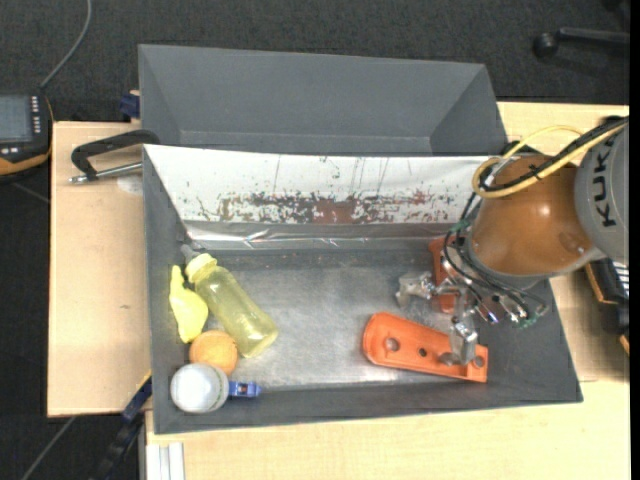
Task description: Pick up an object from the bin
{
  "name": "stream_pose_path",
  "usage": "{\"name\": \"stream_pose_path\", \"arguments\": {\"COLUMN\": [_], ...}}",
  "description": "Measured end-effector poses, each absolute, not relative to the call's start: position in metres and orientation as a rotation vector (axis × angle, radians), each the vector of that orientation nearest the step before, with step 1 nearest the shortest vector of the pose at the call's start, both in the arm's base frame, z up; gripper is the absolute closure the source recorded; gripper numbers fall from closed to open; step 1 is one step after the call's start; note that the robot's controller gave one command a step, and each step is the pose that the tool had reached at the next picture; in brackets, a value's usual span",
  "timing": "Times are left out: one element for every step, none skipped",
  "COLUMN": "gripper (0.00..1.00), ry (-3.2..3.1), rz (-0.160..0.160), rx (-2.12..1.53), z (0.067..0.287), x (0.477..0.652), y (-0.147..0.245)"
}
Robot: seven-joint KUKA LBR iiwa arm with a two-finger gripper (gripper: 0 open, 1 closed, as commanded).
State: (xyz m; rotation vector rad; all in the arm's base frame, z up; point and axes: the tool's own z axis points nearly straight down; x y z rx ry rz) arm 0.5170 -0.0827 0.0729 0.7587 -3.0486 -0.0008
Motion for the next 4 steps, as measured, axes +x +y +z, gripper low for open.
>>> {"name": "stream_pose_path", "arguments": {"gripper": [1.0,1.0,1.0,1.0], "ry": [-3.065,-3.065,-3.057,-3.027], "rz": [-0.011,-0.011,-0.011,-0.012], "rx": [0.694,0.693,0.74,0.868], "z": [0.071,0.071,0.072,0.074], "x": [0.509,0.509,0.503,0.595], "y": [-0.055,-0.055,-0.058,-0.043]}}
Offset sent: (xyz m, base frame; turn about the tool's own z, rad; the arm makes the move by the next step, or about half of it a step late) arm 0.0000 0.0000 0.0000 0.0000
